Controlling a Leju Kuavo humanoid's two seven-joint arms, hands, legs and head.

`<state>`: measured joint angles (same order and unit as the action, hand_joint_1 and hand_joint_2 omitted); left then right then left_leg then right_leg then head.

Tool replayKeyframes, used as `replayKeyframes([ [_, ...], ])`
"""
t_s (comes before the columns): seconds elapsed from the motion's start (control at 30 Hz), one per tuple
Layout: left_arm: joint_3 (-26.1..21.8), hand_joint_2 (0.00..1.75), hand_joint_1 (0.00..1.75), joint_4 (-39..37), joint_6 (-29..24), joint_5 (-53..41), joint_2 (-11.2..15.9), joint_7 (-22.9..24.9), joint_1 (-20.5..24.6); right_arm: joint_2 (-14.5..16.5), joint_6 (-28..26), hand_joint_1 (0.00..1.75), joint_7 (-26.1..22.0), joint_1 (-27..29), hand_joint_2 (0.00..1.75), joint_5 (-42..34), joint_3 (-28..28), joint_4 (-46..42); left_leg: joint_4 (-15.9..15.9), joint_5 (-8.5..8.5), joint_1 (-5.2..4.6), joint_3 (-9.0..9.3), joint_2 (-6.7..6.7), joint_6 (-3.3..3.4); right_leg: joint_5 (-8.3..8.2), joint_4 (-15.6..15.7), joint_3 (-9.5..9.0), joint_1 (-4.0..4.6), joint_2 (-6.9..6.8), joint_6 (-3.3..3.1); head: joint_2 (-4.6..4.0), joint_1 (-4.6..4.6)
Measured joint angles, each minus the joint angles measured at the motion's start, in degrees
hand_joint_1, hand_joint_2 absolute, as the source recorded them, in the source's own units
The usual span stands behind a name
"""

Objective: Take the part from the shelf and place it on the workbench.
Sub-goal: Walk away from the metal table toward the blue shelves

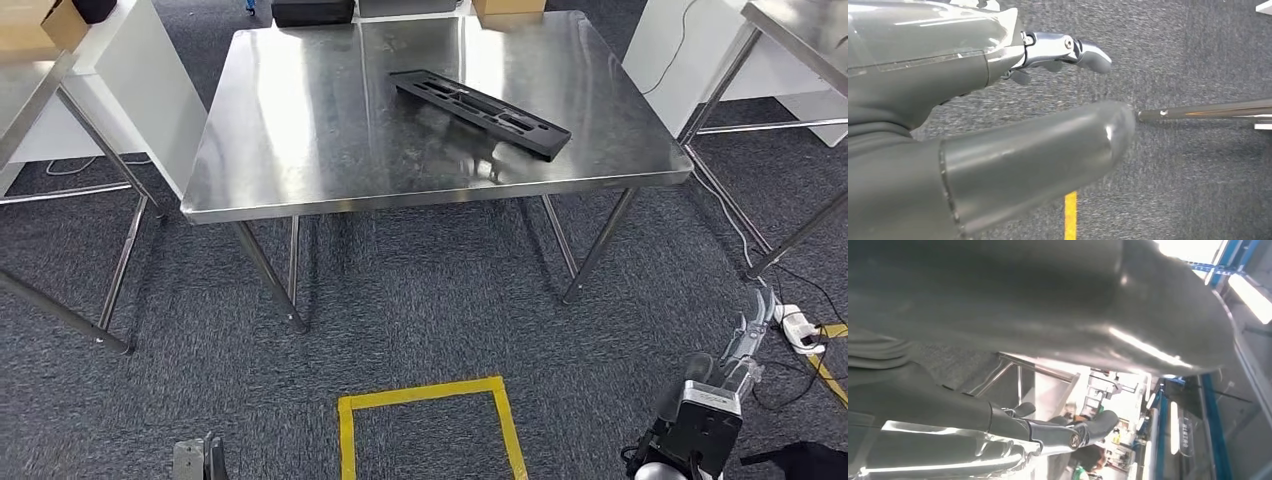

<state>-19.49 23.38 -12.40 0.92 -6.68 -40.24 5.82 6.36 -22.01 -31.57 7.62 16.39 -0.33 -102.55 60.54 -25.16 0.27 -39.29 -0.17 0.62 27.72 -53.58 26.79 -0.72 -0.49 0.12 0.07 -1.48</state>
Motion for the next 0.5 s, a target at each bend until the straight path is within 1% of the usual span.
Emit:
replayKeyframes([
  [0.03,-0.03,0.0,0.0,0.01,0.0,0.03,-0.01,0.0,-0.04,0.02,0.0,0.0,0.01,0.04,0.0,-0.04,0.0,0.04,3.62,-3.03,0.12,-0.88,0.01,-0.32,-0.58,-0.09,0.64,0.03,-0.04,-0.21,0.0,-0.25],
  [0.07,-0.08,0.0,0.0,0.01,0.02,0.0,-0.01,0.0,-0.06,0.02,-0.01,0.0,0.01,0.1,0.0,-0.07,0.0,0.08,7.37,-5.27,0.2,-1.65,0.02,-0.56,-1.15,-0.23,1.43,0.06,-0.07,-0.26,0.0,-0.4],
  [0.1,-0.15,0.0,0.0,0.01,0.09,-0.06,-0.01,0.0,-0.07,0.02,-0.04,0.0,0.02,0.16,0.0,-0.09,0.0,0.12,10.1,-6.18,0.25,-1.91,0.02,-0.72,-1.7,-0.44,2.33,0.08,-0.09,-0.22,0.0,-0.42],
  [0.13,-0.22,0.0,0.0,0.01,0.19,-0.17,-0.01,0.0,-0.08,0.02,-0.09,0.0,0.03,0.24,0.0,-0.12,-0.01,0.14,11.15,-5.82,0.28,-1.39,0.02,-0.77,-2.17,-0.71,3.23,0.09,-0.09,-0.1,0.0,-0.46],
  [0.17,-0.28,0.0,0.0,0.01,0.31,-0.3,0.01,0.0,-0.08,0.02,-0.17,0.0,0.05,0.37,0.0,-0.13,-0.01,0.15,10.15,-4.55,0.31,0.18,0.02,-0.71,-2.56,-1.02,4.08,0.07,-0.08,0.02,0.0,-0.48],
  [0.2,-0.32,0.0,0.0,0.02,0.47,-0.45,0.02,0.0,-0.06,0.02,-0.27,0.0,0.09,0.54,0.0,-0.14,-0.02,0.12,7.33,-3.1,0.31,2.7,0.01,-0.54,-2.86,-1.35,4.78,0.06,-0.06,0.2,0.0,-0.5],
  [0.23,-0.33,0.0,0.0,0.03,0.6,-0.62,0.06,0.0,0.01,0.03,-0.36,0.0,0.13,0.74,0.0,-0.15,-0.03,0.05,3.61,-2.48,0.28,5.57,-0.04,-0.25,-3.08,-1.65,5.34,0.07,-0.07,0.41,0.0,-0.52],
  [0.27,-0.33,0.0,0.0,0.05,0.72,-0.76,0.09,-0.01,0.09,0.03,-0.47,0.0,0.15,0.93,0.0,-0.15,-0.04,-0.08,0.0,-2.34,0.17,8.14,-0.1,0.03,-3.32,-1.91,5.75,0.12,-0.11,0.69,0.0,-0.48],
  [0.3,-0.33,0.0,0.0,0.08,0.8,-0.89,0.12,-0.01,0.16,0.04,-0.57,0.0,0.17,1.07,0.0,-0.15,-0.05,-0.25,-2.58,-2.63,0.02,9.8,-0.18,0.31,-3.6,-2.09,6.02,0.16,-0.17,1.1,0.0,-0.43],
  [0.33,-0.33,0.0,0.0,0.09,0.85,-0.97,0.14,-0.01,0.22,0.07,-0.66,0.0,0.18,1.24,0.0,-0.16,-0.07,-0.45,-3.95,-3.1,-0.19,10.51,-0.24,0.54,-3.93,-2.17,6.24,0.15,-0.23,1.56,0.0,-0.41],
  [0.37,-0.34,0.0,0.0,0.1,0.88,-1.0,0.14,-0.01,0.23,0.1,-0.74,0.0,0.2,1.45,0.0,-0.16,-0.09,-0.68,-4.44,-2.97,-0.36,10.53,-0.26,0.83,-4.34,-2.14,6.38,0.14,-0.26,2.03,0.0,-0.36],
  [0.4,-0.35,0.0,0.0,0.1,0.89,-1.01,0.08,-0.01,0.25,0.14,-0.8,0.0,0.22,1.74,0.0,-0.17,-0.13,-0.9,-4.69,-2.61,-0.29,10.31,-0.17,1.31,-4.53,-2.22,6.63,0.04,-0.25,2.37,0.0,-0.37],
  [0.43,-0.37,0.0,0.0,0.1,0.88,-1.01,0.04,0.0,0.3,0.17,-0.83,0.0,0.25,2.06,0.0,-0.17,-0.21,-1.11,-4.95,-2.13,-0.2,10.0,-0.05,1.82,-4.09,-2.64,7.12,0.0,-0.17,2.49,0.0,-0.34],
  [0.47,-0.41,0.0,0.0,0.13,0.87,-1.02,0.0,0.0,0.38,0.19,-0.86,0.0,0.28,2.34,0.0,-0.18,-0.32,-1.31,-5.19,-1.52,-0.05,9.55,0.11,2.42,-2.81,-4.0,7.84,-0.02,-0.07,2.4,0.0,-0.16],
  [0.5,-0.46,0.0,0.0,0.16,0.83,-1.04,-0.07,0.0,0.45,0.2,-0.87,0.0,0.31,2.57,0.0,-0.17,-0.44,-1.46,-5.34,-0.91,0.08,8.99,0.27,2.86,-0.65,-6.7,8.9,-0.1,0.04,2.17,0.0,0.06],
])
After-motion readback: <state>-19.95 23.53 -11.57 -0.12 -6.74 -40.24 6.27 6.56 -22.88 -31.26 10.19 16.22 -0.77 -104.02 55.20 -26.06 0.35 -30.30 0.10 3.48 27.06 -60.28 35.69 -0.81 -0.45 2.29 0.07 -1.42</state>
